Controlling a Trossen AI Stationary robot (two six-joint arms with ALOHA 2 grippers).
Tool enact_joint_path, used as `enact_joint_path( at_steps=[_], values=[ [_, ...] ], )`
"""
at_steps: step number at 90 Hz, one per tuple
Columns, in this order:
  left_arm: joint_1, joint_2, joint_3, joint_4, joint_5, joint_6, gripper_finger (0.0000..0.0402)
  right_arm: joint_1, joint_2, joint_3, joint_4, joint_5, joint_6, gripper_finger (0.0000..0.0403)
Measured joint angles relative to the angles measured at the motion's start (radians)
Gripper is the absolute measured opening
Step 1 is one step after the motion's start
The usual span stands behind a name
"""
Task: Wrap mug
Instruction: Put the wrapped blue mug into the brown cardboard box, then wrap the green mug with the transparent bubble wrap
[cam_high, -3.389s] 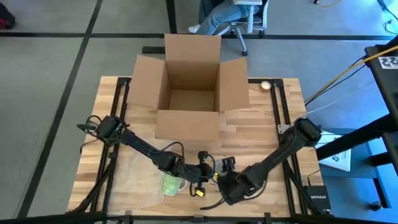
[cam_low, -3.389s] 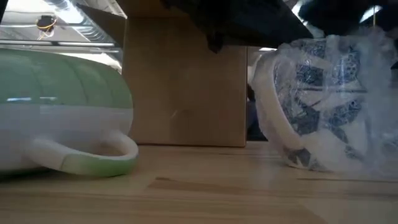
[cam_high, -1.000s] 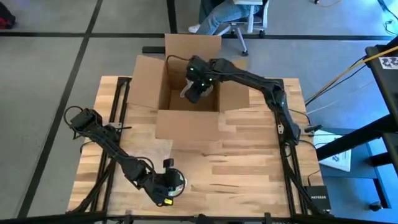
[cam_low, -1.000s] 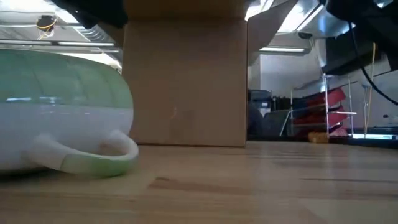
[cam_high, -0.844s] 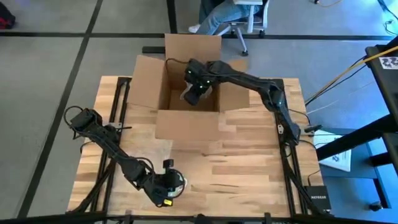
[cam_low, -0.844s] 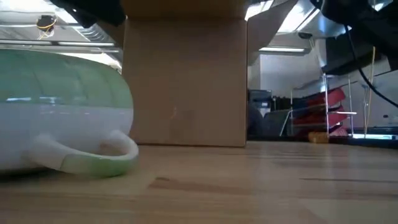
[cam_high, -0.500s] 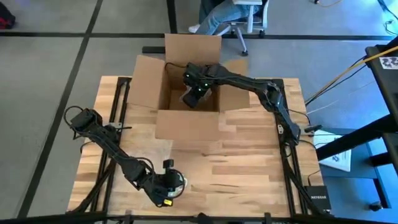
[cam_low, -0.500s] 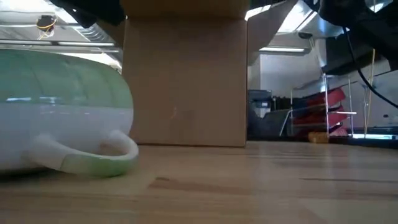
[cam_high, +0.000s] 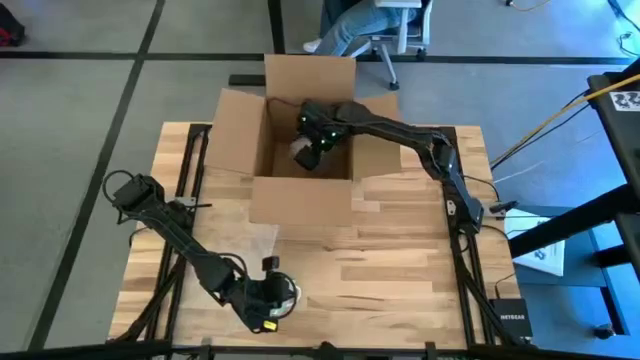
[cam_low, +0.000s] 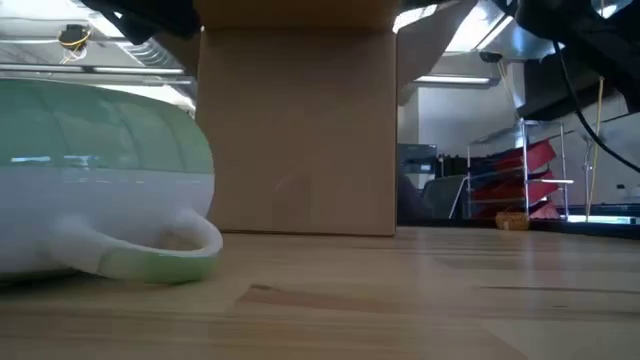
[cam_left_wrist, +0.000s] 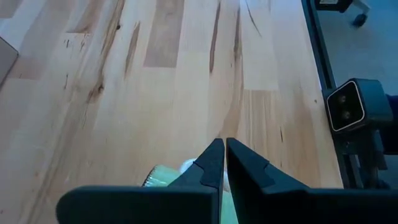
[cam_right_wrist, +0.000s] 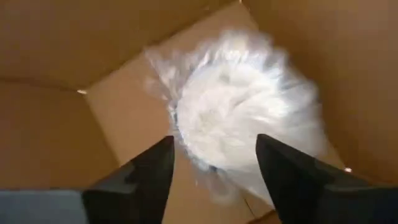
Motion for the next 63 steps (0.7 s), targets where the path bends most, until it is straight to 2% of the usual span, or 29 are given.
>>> enact_joint_path(
  at_steps=[13,25,32,45,63],
  values=[
    [0.0,0.0,0.0,0.0,0.0,0.0,0.0,0.009,-0.069,0.121,-0.087,0.0,-0.01,0.0222],
    [0.0,0.0,0.001,-0.005,0.0,0.0,0.0,0.06,-0.188,0.091,-0.042,0.006,-0.011,0.0223],
    [0.0,0.0,0.001,-0.011,0.0,0.0,0.0,0.107,-0.239,0.091,-0.08,0.007,-0.032,0.0223],
    [0.0,0.0,0.001,-0.011,0.0,0.0,0.0,0.234,-0.309,0.09,-0.169,0.076,-0.052,0.0223],
    [0.001,0.0,0.001,-0.045,0.005,-0.02,0.0,0.49,-0.352,0.089,-0.283,0.147,-0.035,0.0223]
  ],
)
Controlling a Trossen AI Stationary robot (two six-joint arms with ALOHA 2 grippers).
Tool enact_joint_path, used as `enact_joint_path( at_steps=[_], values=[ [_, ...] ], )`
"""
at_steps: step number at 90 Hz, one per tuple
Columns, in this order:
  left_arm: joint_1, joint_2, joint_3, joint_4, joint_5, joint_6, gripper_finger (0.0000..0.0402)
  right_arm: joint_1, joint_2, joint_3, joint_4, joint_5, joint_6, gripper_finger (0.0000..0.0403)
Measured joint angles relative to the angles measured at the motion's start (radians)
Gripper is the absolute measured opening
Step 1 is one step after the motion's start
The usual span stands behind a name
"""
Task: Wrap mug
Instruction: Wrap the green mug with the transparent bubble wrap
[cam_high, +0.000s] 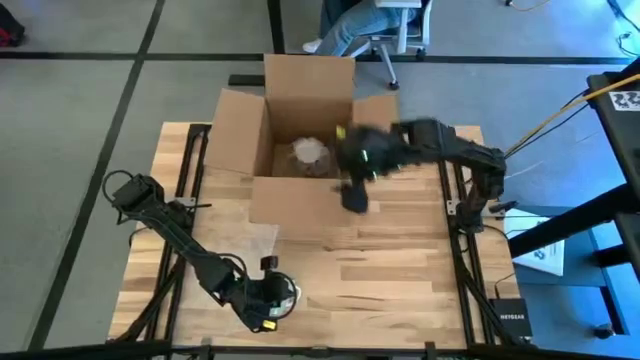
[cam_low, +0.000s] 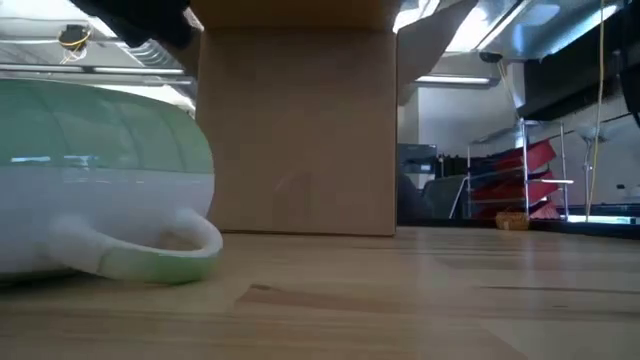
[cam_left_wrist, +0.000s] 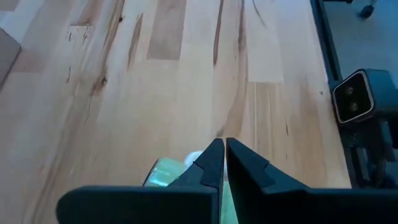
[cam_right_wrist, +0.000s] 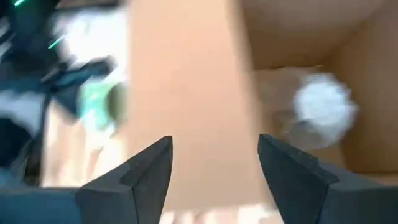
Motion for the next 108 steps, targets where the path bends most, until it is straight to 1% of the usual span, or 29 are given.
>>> enact_joint_path(
  at_steps=[6,16,24,30,34,40,48,55,65,75,80,87,95,104,108],
  values=[
    [0.0,0.0,0.0,-0.013,0.006,-0.012,0.0,0.098,-0.001,-0.001,-0.026,0.043,0.014,0.0223],
    [0.0,0.0,0.0,-0.02,0.028,-0.017,0.0,0.259,-0.002,-0.001,-0.026,0.137,0.086,0.0223],
    [-0.005,0.0,0.0,-0.019,0.037,-0.024,0.0,0.385,-0.005,-0.038,-0.002,0.247,0.146,0.0223],
    [-0.01,0.0,0.0,-0.019,0.038,-0.025,0.0,0.469,-0.005,-0.097,0.024,0.347,0.196,0.0223],
    [-0.014,0.0,0.0,-0.019,0.038,-0.026,0.0,0.515,-0.004,-0.146,0.038,0.392,0.229,0.0223],
    [-0.023,0.0,0.0,-0.02,0.038,-0.031,0.0,0.562,-0.005,-0.247,0.09,0.411,0.283,0.0222],
    [-0.034,0.0,0.0,-0.021,0.048,-0.053,0.0,0.592,-0.004,-0.415,0.238,0.411,0.346,0.0214],
    [-0.048,0.0,0.0,-0.022,0.058,-0.075,0.0,0.598,-0.001,-0.571,0.427,0.405,0.356,0.0205],
    [-0.079,0.0,0.0,-0.036,0.073,-0.13,0.0,0.57,-0.001,-0.79,0.779,0.339,0.312,0.0195],
    [-0.123,0.0,0.0,-0.049,0.113,-0.179,0.0,0.498,-0.001,-0.985,1.151,0.262,0.266,0.019],
    [-0.146,0.0,0.0,-0.053,0.114,-0.201,0.0,0.456,-0.001,-1.073,1.332,0.208,0.26,0.0189],
    [-0.176,0.0,0.0,-0.066,0.106,-0.234,0.0,0.396,-0.001,-1.175,1.535,0.136,0.258,0.0189],
    [-0.195,0.009,0.0,-0.062,0.099,-0.26,0.0,0.338,0.006,-1.254,1.689,0.073,0.261,0.0189],
    [-0.202,0.045,0.0,-0.061,0.089,-0.266,0.0,0.294,0.033,-1.287,1.776,0.021,0.26,0.0188],
    [-0.202,0.067,0.0,-0.057,0.09,-0.263,0.0,0.283,0.049,-1.288,1.783,0.002,0.25,0.0188]
  ],
)
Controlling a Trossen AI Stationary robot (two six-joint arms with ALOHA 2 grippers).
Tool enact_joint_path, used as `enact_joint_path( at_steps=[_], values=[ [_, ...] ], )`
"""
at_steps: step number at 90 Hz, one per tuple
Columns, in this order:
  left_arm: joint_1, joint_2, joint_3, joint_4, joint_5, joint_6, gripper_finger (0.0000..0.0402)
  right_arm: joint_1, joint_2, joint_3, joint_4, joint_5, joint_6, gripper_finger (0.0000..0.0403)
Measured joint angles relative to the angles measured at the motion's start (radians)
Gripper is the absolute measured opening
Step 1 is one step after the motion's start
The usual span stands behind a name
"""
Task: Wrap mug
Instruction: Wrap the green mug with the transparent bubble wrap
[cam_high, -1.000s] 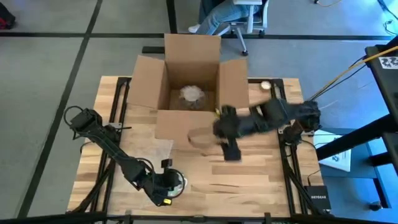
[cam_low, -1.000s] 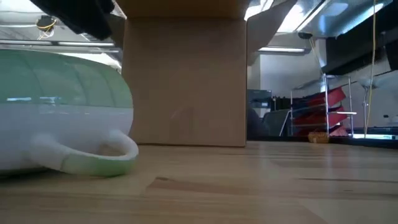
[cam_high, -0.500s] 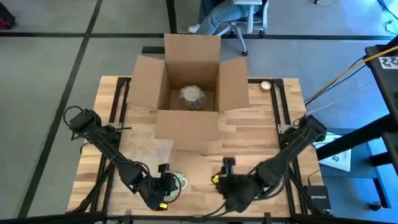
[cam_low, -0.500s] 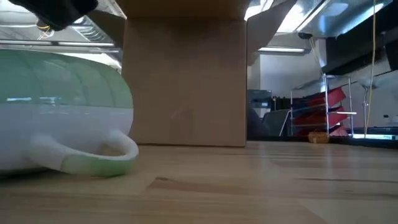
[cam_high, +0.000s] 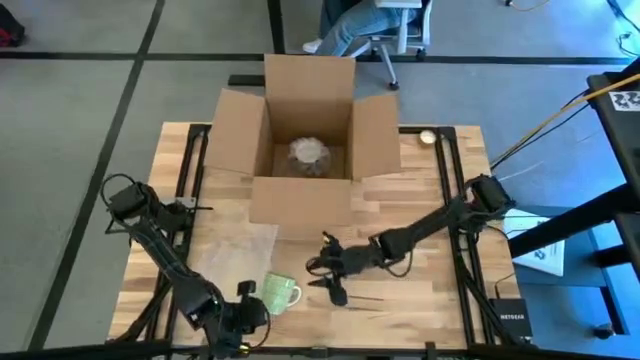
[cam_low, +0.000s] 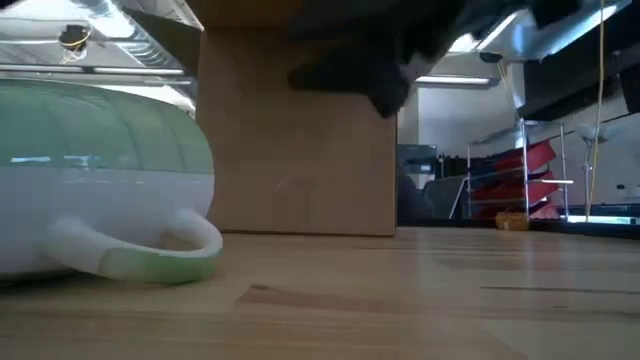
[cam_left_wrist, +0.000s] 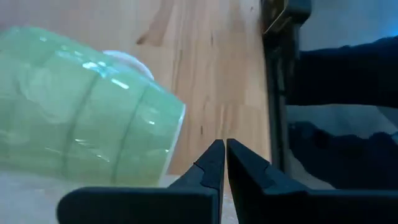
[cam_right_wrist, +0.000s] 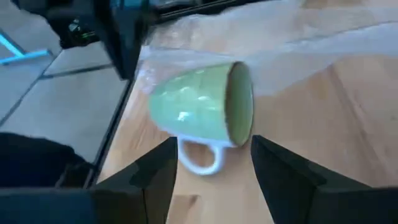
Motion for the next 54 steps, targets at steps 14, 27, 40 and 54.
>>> enact_joint_path(
  at_steps=[14,27,40,54],
  values=[
    [0.013,0.056,0.0,-0.006,0.007,0.0,0.0,-0.017,0.09,0.028,0.071,-0.057,-0.016,0.0188],
    [0.022,0.059,0.0,-0.003,-0.008,0.0,0.0,-0.031,0.146,0.048,0.12,-0.065,-0.039,0.0188],
    [0.023,0.059,0.0,-0.003,-0.014,0.007,0.0,-0.056,0.196,0.085,0.154,-0.064,-0.048,0.0188],
    [0.027,0.059,0.0,-0.007,-0.019,0.008,0.0,-0.071,0.247,0.146,0.16,-0.126,-0.066,0.0188]
  ],
)
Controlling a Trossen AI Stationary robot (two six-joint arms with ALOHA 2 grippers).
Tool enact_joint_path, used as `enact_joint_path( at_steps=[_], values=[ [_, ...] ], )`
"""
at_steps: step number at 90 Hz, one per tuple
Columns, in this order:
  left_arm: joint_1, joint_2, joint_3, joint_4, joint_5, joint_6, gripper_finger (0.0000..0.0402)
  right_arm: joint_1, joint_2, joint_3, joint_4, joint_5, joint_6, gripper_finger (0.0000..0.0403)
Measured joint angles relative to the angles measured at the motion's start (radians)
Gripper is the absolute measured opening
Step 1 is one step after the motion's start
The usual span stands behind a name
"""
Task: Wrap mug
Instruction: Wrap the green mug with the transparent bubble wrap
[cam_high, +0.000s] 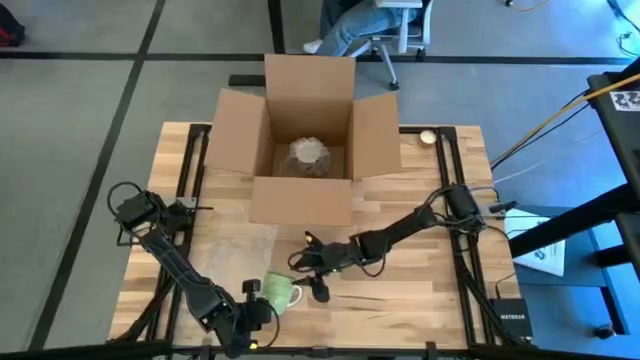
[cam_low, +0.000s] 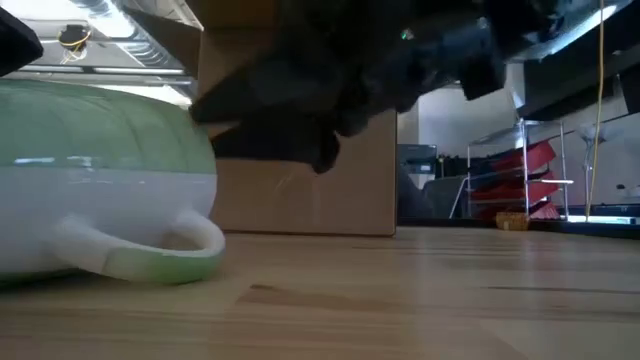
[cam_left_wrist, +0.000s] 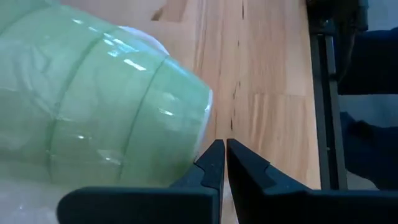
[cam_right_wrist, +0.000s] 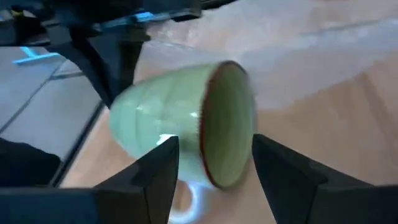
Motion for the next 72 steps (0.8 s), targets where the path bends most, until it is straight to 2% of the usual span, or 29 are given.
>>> enact_joint_path(
  at_steps=[20,34,43,56,72],
  values=[
    [0.022,0.0,0.0,0.0,-0.015,0.016,0.0,0.01,0.1,0.119,-0.008,-0.178,-0.001,0.0188],
    [0.039,0.002,0.0,-0.001,-0.023,0.021,0.0,0.011,0.117,0.168,-0.033,-0.256,-0.001,0.0181],
    [0.046,0.002,0.0,0.002,-0.024,0.021,0.0,0.011,0.113,0.181,-0.079,-0.259,-0.001,0.0138],
    [0.053,0.002,0.001,0.002,-0.026,0.02,0.0,0.012,0.113,0.205,-0.188,-0.256,-0.003,0.0023],
    [0.044,-0.01,0.09,-0.026,-0.013,0.045,0.0,0.056,0.047,0.253,-0.467,-0.169,-0.048,0.002]
  ],
)
